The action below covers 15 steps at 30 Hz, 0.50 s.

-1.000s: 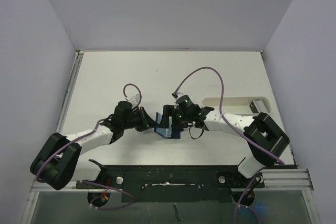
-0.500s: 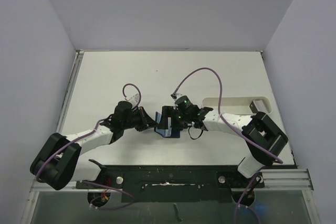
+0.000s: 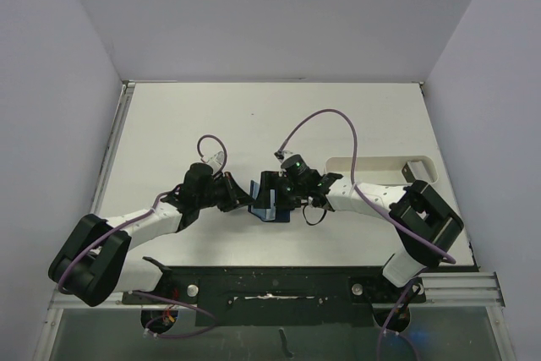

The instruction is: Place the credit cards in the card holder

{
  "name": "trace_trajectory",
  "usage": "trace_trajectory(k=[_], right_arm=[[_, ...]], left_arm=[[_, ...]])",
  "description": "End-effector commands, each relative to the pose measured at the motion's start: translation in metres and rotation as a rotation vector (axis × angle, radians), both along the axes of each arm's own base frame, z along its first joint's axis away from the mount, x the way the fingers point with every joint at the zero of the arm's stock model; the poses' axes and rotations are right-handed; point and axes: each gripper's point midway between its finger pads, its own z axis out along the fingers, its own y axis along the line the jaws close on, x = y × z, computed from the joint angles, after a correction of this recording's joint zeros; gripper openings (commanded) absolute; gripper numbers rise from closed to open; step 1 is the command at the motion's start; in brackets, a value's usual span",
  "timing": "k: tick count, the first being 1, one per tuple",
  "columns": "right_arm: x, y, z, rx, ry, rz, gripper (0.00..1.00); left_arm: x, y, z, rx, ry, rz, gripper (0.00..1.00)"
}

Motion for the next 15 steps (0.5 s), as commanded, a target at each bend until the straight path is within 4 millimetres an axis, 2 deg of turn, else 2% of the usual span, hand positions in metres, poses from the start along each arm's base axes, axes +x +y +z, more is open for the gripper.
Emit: trace_trajectory(k=[1,10,15], right_arm=[[0.01,-0.004,0.007,-0.02,-0.052,-0.049,0.74],[0.01,-0.01,0.001,-0.048,-0.052,-0.062,0.73],[0.011,-0.021,-0.006,-0.103,-0.055,-0.088,0.72]], left_arm=[[0.005,-0.007,0.019,-0.051,-0.066,-0.014,0.0],[0.005,-0.009,0.022,-0.068,-0.071,-0.025,0.0],[0.005,-0.007,0.018,-0.053,-0.058,-0.017,0.0]])
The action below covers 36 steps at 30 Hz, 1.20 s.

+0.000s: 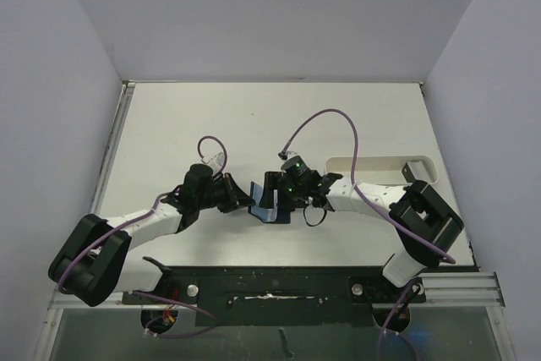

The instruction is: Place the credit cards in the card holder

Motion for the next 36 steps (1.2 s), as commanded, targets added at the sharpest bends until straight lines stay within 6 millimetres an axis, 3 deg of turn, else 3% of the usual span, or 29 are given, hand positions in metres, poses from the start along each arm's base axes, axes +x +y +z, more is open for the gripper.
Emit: trace_trajectory(k=[1,6,11,13,28,36], right_arm=[[0.005,-0.008,0.004,-0.032,-0.041,-0.031,0.72],[0.004,-0.011,0.003,-0.045,-0.04,-0.035,0.7],[-0.001,0.01,0.037,0.097,-0.089,0.036,0.76],[-0.003,0.014,0.043,0.135,-0.096,0.046,0.77],[-0.008,0.024,0.015,0.114,-0.017,0.092,0.8],[-0.004,0.003,-0.005,0.0,-0.013,0.028,0.76]], left_arm=[[0.007,-0.007,0.019,-0.05,-0.06,-0.011,0.0],[0.008,-0.009,0.023,-0.06,-0.071,-0.015,0.0],[0.007,-0.008,0.02,-0.054,-0.062,-0.014,0.0],[0.007,-0.008,0.02,-0.056,-0.061,-0.011,0.0],[0.007,-0.009,0.021,-0.069,-0.062,-0.006,0.0],[0.006,-0.007,0.018,-0.061,-0.055,-0.003,0.0]])
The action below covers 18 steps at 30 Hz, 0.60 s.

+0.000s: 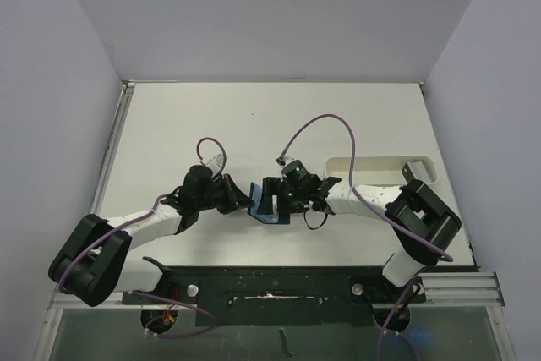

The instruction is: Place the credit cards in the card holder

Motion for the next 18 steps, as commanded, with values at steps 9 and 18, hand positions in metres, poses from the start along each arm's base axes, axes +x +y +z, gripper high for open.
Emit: trace_trajectory(k=[9,18], right_arm=[[0.011,-0.017,-0.005,-0.094,-0.057,-0.071,0.73],[0.012,-0.019,-0.005,-0.098,-0.064,-0.074,0.72]], left_arm=[[0.012,-0.005,0.012,0.004,-0.06,-0.014,0.13],[0.02,-0.005,0.004,0.048,-0.066,-0.019,0.32]])
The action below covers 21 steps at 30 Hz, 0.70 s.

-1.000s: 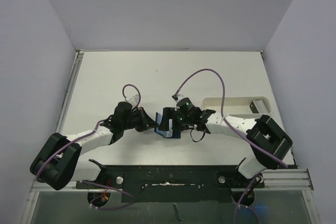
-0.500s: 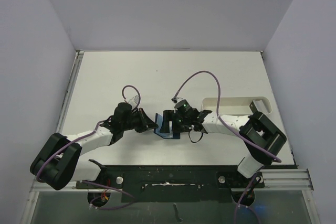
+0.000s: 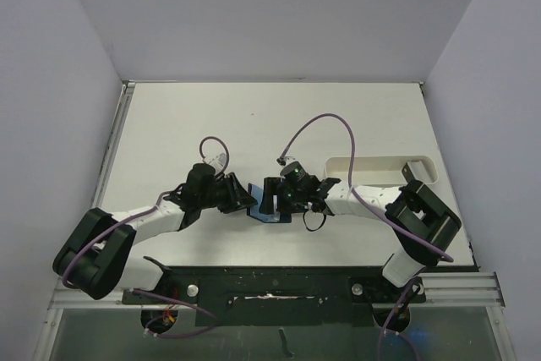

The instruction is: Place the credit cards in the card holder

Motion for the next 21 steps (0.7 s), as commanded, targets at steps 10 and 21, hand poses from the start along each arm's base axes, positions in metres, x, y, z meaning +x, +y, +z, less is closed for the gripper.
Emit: trace_trajectory(k=[10,21], right_arm=[[0.001,-0.052,0.006,-0.196,-0.039,-0.138,0.71],[0.007,-0.063,0.057,-0.169,-0.13,-0.179,0.68]], left_arm=[[0.023,-0.004,0.026,0.058,-0.105,-0.026,0.0],[0.018,-0.007,0.04,0.016,-0.131,-0.042,0.0]])
